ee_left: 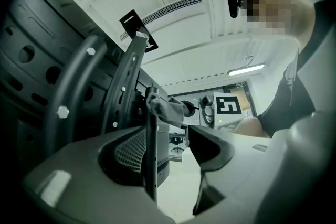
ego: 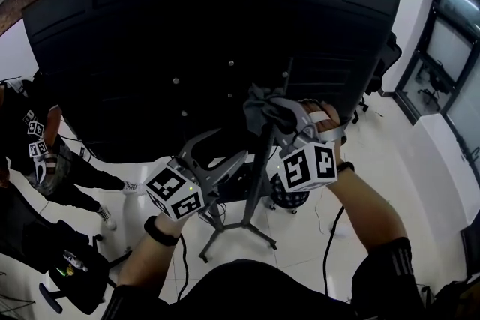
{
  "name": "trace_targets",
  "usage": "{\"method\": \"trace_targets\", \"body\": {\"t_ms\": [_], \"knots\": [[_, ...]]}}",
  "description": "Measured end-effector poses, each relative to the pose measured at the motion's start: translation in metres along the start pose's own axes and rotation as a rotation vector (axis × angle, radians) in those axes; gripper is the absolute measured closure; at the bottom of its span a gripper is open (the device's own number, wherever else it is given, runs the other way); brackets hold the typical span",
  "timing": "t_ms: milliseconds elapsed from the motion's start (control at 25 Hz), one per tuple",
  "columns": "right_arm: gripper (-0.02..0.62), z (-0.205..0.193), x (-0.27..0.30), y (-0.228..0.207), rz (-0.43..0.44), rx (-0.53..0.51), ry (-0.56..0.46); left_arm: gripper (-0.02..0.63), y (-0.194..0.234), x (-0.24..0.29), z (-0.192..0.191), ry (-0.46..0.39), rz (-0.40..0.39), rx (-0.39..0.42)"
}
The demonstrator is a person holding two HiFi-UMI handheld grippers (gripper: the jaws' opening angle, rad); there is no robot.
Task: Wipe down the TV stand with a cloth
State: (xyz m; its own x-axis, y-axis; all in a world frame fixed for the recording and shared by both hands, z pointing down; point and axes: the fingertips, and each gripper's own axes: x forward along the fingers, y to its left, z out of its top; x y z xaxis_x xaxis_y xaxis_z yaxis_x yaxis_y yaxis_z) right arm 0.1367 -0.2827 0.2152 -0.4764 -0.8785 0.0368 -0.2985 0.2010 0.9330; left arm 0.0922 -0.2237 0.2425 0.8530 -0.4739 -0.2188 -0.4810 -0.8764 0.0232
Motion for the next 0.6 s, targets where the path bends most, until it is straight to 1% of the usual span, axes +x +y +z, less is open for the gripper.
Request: {"method": "trace_targets", "body": {"t_ms": [160,320,480,600], "knots": [[0.571,-0.035,-0.008,-0.040,-0.067,0.066,0.020,0.330,-0.012,0.024,0.011,-0.022,-0.040,0.019],[0.571,-0.060,-0.007,-0.065,-0.111,0.111,0.026,0.330,-0.018,0.046,0.014,-0.035,-0.060,0.030],[0.571,-0.077,0.000,-0.075,-0.121,0.136,0.017,0.330,-0.026,0.060,0.013,-0.028,-0.063,0.036],[0.571,-0.083,0.008,-0.075,-0.126,0.103,0.005,0.330,-0.028,0.067,0.005,-0.027,-0.062,0.036]]}}
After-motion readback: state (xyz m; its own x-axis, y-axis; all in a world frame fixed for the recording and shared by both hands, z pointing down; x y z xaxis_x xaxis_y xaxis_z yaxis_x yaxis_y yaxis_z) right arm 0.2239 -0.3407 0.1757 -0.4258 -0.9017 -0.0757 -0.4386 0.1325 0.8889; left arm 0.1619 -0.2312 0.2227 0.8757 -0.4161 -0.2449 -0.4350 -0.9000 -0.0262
